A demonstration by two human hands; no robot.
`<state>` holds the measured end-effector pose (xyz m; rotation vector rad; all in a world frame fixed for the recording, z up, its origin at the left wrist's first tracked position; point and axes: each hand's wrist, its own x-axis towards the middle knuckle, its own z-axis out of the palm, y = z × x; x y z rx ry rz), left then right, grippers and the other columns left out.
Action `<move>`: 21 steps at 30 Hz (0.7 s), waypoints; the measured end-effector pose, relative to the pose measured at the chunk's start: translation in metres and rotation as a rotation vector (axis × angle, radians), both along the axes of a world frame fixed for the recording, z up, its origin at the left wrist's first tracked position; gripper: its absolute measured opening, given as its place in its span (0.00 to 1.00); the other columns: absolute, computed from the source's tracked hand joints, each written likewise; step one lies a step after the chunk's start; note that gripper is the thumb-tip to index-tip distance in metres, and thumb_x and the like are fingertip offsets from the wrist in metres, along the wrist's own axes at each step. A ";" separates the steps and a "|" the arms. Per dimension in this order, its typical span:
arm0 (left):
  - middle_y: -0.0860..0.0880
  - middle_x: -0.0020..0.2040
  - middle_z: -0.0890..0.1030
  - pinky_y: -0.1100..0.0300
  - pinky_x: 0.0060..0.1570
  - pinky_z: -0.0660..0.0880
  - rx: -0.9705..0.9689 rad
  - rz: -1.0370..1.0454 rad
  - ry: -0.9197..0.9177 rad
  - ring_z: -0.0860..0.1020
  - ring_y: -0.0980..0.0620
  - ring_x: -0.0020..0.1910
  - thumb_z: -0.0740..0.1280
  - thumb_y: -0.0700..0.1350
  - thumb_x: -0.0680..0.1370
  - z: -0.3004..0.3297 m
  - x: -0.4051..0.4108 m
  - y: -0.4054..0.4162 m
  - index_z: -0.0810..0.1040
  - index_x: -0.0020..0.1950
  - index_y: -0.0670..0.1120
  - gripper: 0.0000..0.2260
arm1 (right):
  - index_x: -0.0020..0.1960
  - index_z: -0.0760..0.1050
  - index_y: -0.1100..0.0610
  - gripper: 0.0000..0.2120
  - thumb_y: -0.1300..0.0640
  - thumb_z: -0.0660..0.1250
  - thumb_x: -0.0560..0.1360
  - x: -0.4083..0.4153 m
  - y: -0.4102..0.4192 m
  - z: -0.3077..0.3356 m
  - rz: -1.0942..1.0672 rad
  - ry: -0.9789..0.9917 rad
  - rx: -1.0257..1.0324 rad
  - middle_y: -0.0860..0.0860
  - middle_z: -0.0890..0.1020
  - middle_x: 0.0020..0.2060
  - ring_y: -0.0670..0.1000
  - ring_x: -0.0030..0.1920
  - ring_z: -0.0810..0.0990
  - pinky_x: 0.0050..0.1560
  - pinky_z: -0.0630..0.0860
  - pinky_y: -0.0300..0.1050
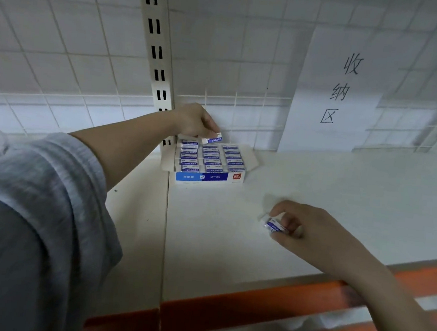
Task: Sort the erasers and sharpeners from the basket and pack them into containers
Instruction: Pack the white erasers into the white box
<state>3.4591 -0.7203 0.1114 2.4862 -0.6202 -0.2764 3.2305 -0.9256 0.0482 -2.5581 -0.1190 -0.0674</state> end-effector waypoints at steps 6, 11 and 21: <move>0.53 0.47 0.81 0.67 0.41 0.71 0.041 -0.042 0.012 0.76 0.59 0.41 0.66 0.45 0.77 -0.002 -0.003 0.000 0.82 0.54 0.47 0.08 | 0.47 0.75 0.43 0.09 0.55 0.71 0.71 0.002 0.000 -0.005 -0.006 -0.020 0.028 0.44 0.78 0.37 0.38 0.36 0.75 0.40 0.70 0.31; 0.54 0.44 0.83 0.68 0.36 0.70 0.069 -0.067 0.019 0.78 0.57 0.40 0.66 0.45 0.78 -0.004 -0.001 0.004 0.83 0.50 0.49 0.07 | 0.48 0.75 0.44 0.09 0.56 0.70 0.71 0.002 0.001 -0.003 0.001 -0.018 0.019 0.45 0.78 0.39 0.38 0.38 0.75 0.42 0.71 0.33; 0.50 0.48 0.84 0.65 0.43 0.71 0.205 -0.119 -0.077 0.79 0.55 0.43 0.70 0.46 0.74 -0.006 -0.003 0.008 0.83 0.54 0.46 0.10 | 0.46 0.76 0.42 0.09 0.56 0.70 0.72 0.004 0.004 0.000 0.009 -0.021 0.022 0.44 0.79 0.40 0.42 0.41 0.76 0.45 0.74 0.41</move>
